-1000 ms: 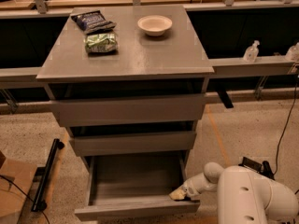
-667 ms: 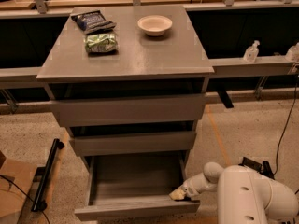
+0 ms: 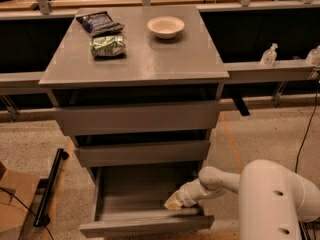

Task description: Open bottom drawer

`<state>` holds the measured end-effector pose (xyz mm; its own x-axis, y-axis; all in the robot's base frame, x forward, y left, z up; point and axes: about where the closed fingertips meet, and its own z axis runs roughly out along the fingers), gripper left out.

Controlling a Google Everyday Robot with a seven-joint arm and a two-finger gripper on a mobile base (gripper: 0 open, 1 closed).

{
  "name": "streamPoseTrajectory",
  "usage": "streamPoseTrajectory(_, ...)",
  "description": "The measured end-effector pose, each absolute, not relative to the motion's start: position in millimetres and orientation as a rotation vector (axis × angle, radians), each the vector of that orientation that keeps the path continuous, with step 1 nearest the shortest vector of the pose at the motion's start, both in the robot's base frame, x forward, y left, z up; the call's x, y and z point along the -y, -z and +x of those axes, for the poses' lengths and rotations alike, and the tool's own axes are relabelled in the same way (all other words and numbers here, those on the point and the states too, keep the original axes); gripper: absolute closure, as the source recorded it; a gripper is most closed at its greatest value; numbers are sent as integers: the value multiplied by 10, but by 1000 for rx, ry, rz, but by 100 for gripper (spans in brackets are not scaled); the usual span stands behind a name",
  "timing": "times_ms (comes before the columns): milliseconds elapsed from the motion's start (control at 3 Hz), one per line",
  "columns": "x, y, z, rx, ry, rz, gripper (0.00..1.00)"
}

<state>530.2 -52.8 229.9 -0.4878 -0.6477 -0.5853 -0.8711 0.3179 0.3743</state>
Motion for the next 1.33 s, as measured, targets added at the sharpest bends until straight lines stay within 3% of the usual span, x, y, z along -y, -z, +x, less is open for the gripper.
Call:
streamPoseTrajectory(333,44,-2646,5174,-2123,-855,-1542,100)
streamPoseTrajectory(667,-24,-2485,4692,-2110,-896,-1623,100)
streamPoseTrajectory(1333,229,-2170,5137,-2072,-806,-1515,100)
